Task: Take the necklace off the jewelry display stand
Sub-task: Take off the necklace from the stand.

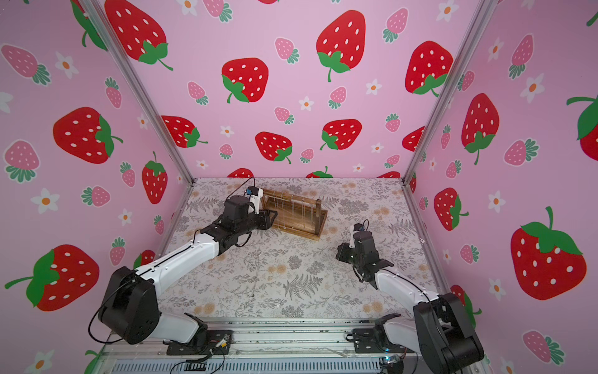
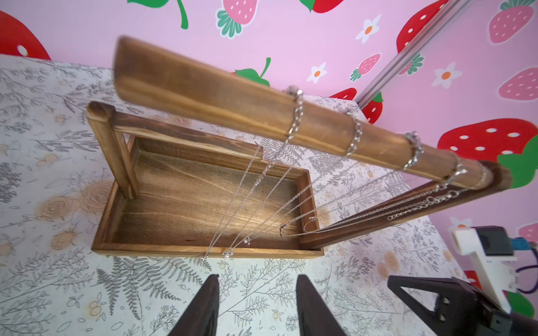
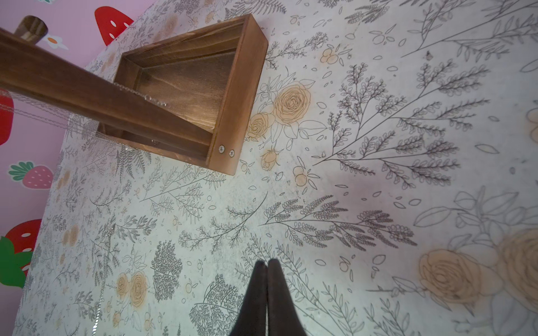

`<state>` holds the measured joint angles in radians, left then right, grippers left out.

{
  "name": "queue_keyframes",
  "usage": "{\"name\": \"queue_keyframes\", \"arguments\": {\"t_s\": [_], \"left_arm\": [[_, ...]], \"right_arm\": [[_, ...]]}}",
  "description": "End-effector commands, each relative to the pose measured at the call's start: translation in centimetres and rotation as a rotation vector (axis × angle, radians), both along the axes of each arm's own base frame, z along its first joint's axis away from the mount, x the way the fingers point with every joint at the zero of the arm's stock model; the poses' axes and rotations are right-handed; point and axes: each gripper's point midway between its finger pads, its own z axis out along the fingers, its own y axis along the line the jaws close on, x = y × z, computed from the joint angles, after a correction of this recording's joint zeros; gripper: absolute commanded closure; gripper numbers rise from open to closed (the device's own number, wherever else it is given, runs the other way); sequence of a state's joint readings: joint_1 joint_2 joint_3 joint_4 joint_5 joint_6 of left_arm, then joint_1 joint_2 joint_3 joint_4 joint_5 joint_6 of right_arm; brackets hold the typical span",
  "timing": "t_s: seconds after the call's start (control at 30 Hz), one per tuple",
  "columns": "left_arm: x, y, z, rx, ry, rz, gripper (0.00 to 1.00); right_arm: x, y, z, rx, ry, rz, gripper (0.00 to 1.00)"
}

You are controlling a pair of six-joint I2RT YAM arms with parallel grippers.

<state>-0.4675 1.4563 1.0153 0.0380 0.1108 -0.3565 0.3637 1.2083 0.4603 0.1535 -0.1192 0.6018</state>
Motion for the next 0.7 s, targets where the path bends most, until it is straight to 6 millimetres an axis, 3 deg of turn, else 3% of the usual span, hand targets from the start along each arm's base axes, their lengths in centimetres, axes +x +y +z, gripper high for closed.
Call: {"name": "queue_keyframes", "arguments": {"t_s": [0.0,0.4,0.67], "left_arm": [[1.9,0.1,2.3,0.051,-0.105,0.042,0.56],[4.2,-0.9,2.9,0.105,-0.174,0.024,0.61],[4.8,-1.1,3.5,0.122,-0.194,0.021,0.82]], "right_arm": [[0.3,0.3,0.6,0.017,-0.018,0.008,0.94],[0.3,0.0,0.5,0.02,-0.014,-0.004,0.94],[0.4,0.0,0.1,0.021,0.002,-0.004,0.93]]}}
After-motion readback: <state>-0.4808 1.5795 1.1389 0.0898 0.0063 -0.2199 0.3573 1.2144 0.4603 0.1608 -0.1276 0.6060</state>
